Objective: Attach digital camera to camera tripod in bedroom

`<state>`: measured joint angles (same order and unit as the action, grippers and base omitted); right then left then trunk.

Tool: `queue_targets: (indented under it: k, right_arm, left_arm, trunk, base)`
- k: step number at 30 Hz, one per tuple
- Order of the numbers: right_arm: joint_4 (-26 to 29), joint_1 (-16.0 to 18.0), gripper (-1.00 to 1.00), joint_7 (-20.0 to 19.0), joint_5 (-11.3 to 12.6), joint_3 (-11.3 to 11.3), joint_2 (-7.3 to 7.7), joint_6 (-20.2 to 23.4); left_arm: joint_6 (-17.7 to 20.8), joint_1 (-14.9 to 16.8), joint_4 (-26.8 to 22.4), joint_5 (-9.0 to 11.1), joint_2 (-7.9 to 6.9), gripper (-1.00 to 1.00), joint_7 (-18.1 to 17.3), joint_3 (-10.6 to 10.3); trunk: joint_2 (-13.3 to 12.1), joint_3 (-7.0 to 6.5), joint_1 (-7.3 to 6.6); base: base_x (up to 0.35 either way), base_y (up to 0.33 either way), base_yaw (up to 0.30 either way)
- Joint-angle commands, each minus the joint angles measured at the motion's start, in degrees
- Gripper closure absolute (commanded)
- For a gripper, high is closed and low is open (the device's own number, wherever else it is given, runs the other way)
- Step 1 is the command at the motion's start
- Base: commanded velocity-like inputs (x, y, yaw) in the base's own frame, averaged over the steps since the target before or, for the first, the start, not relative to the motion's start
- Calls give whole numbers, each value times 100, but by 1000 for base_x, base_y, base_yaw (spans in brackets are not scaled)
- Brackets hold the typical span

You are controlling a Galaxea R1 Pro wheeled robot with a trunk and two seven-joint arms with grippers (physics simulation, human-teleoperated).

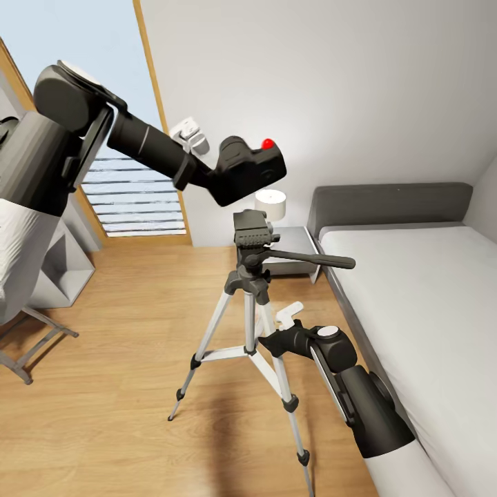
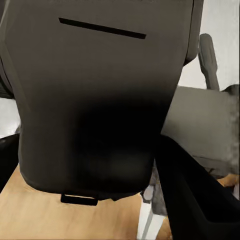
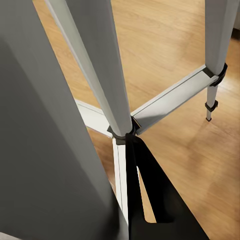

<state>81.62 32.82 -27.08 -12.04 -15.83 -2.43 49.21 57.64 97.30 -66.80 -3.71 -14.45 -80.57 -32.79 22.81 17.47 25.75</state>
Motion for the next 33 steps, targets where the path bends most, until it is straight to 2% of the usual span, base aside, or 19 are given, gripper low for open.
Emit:
queue_targets:
  k: [1, 3, 4, 9, 15, 22, 27, 33]
  right_arm:
    - [3, 5, 100, -52, -103, 1, -3, 10]
    - [3, 5, 100, -52, -104, 1, -3, 10]
    - [3, 5, 100, -52, -101, 1, -3, 10]
    - [3, 6, 100, -52, -105, 1, -3, 10]
    - [3, 5, 100, -52, -105, 1, -3, 10]
    - [3, 5, 100, -52, -99, 1, -3, 10]
    - [3, 5, 100, -52, -97, 1, -3, 10]
    - [3, 5, 100, -52, -97, 1, -3, 10]
  left_arm:
    - [96, 9, -4, 15, 0, 100, -59, -8]
    - [150, 9, -12, 143, -1, 100, -61, -13]
    - [185, 9, -48, 278, -12, 100, -62, -19]
    - [236, 10, -376, 555, -88, 100, -64, -36]
    - [236, 9, -758, 658, -242, 100, -64, -65]
    - [236, 10, -870, 724, -324, 100, -64, -88]
    - [236, 9, -896, 855, -419, 100, -64, -126]
    - [236, 9, -1054, 1096, -670, 100, -64, -417]
  trunk:
    - [11, 11, 4]
    - [11, 11, 4]
    - [11, 11, 4]
    - [11, 11, 4]
    - [11, 11, 4]
    - [11, 11, 4]
    - [11, 11, 4]
    - [11, 11, 4]
  base:
    - [0, 0, 0]
    - [0, 0, 0]
    - [0, 0, 0]
    - [0, 0, 0]
    - [0, 0, 0]
    - [0, 0, 0]
    - [0, 0, 0]
    - [0, 0, 0]
